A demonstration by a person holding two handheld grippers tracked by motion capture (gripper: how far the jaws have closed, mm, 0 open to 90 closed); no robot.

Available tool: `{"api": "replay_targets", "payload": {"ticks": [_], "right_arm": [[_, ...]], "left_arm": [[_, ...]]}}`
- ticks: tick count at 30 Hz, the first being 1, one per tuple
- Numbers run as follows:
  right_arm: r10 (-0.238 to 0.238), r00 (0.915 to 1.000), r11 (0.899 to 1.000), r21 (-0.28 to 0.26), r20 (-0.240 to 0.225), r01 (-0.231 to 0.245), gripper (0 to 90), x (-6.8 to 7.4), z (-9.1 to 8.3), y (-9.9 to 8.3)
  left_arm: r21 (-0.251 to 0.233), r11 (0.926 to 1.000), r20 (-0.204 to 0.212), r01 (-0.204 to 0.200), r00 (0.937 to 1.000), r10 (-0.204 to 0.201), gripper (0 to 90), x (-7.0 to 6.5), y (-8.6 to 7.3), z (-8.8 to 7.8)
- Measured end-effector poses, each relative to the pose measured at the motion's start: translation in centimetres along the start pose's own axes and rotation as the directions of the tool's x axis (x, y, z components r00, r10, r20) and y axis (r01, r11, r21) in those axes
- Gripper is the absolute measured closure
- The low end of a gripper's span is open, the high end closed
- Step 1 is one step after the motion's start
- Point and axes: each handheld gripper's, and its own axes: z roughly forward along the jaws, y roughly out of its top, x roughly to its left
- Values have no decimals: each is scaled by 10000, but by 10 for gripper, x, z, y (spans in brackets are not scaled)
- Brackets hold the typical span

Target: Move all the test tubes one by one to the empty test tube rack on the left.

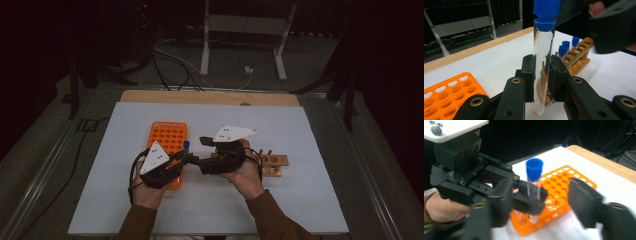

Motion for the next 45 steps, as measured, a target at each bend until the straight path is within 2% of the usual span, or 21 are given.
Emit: {"api": "replay_targets", "payload": {"ticks": [1,2,3,10,14,15,19,24,27,36,41,45], "right_arm": [[30,9999,10000,0,133,-30,217,-1,-1,0],[30,9999,10000,0,133,-30,217,-1,-1,0],[68,9995,10000,-54,295,-67,148,-2,-4,-1],[60,9979,10000,-75,639,-55,95,-10,-14,-8],[74,9946,10000,54,1032,-80,62,-14,-20,-13],[59,9917,9998,167,1281,-81,36,-16,-22,-16],[112,9889,9997,198,1480,-143,22,-20,-27,-21],[396,9850,9992,-103,1678,-384,16,-30,-41,-31],[439,9822,9990,-124,1825,-423,16,-34,-46,-33],[695,9705,9974,-361,2308,-629,16,-47,-64,-40],[732,9686,9971,-369,2376,-663,16,-49,-68,-44],[768,9669,9968,-407,2434,-689,16,-51,-72,-47]], "left_arm": [[-38,10000,-41,30,10000,-30,776,1,0,-1],[-99,9999,-72,65,10000,-65,776,2,0,-2],[-146,9999,-140,76,9999,-78,776,3,0,-3],[-295,9995,-419,88,9991,-100,776,10,0,-11],[-415,9989,-578,210,9981,-234,776,15,0,-18],[-448,9987,-623,252,9977,-280,775,16,-1,-19],[-380,9985,-827,402,9956,-433,775,24,-5,-26],[-207,9984,-999,517,9936,-535,775,31,-14,-32],[-226,9974,-989,683,9926,-702,774,33,-19,-34],[-76,9967,-826,806,9933,-810,773,34,-34,-32],[-111,9955,-744,944,9927,-950,772,36,-41,-33],[122,9947,-755,1024,9920,-1012,772,35,-49,-31]]}}
